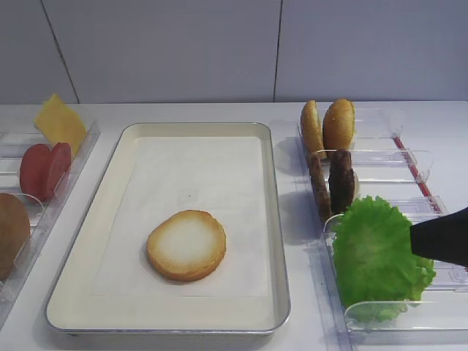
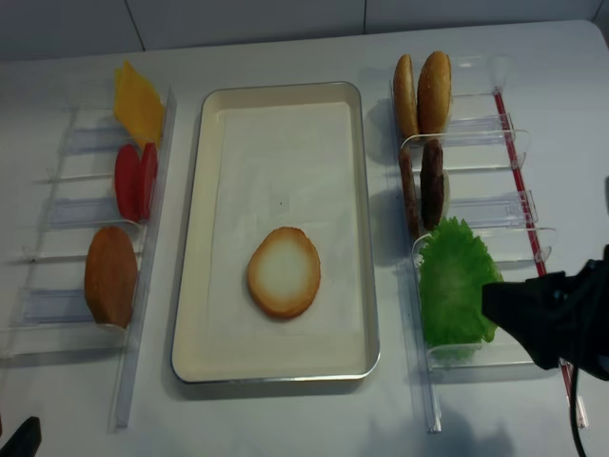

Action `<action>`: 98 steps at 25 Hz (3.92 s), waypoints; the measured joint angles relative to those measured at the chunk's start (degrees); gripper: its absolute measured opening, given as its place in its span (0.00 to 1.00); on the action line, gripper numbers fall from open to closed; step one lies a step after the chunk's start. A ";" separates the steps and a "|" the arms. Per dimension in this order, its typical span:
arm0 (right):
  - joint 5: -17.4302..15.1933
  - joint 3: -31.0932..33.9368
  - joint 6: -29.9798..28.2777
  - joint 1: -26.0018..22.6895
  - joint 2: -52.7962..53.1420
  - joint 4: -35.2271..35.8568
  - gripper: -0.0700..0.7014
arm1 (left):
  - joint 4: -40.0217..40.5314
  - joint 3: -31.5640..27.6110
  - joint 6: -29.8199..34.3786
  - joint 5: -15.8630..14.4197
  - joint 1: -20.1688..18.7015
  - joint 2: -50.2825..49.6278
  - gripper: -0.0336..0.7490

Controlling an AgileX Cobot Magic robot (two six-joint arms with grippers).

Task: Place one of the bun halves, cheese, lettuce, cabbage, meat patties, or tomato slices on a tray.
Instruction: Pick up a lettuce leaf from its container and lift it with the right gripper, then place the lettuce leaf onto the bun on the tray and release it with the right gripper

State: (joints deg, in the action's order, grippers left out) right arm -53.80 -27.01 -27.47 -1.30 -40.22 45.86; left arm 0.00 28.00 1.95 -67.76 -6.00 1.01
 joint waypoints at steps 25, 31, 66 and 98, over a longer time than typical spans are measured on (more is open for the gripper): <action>4.83 0.00 -18.18 0.00 -21.44 13.39 0.66 | 0.00 0.00 0.00 0.00 0.00 0.00 0.42; 4.41 0.00 -18.56 0.00 -22.43 13.81 0.56 | 0.00 0.00 0.00 0.00 0.00 0.00 0.42; 1.40 -12.26 -10.97 18.12 -23.86 21.19 0.11 | 0.00 0.00 0.00 0.00 0.00 0.00 0.42; 11.61 -37.83 -5.99 35.49 -61.44 13.33 0.11 | 0.00 0.00 0.00 0.00 0.00 0.00 0.42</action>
State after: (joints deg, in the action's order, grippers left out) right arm -42.18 -64.84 -33.46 34.19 -101.66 59.19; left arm 0.00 28.00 1.95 -67.76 -6.00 1.01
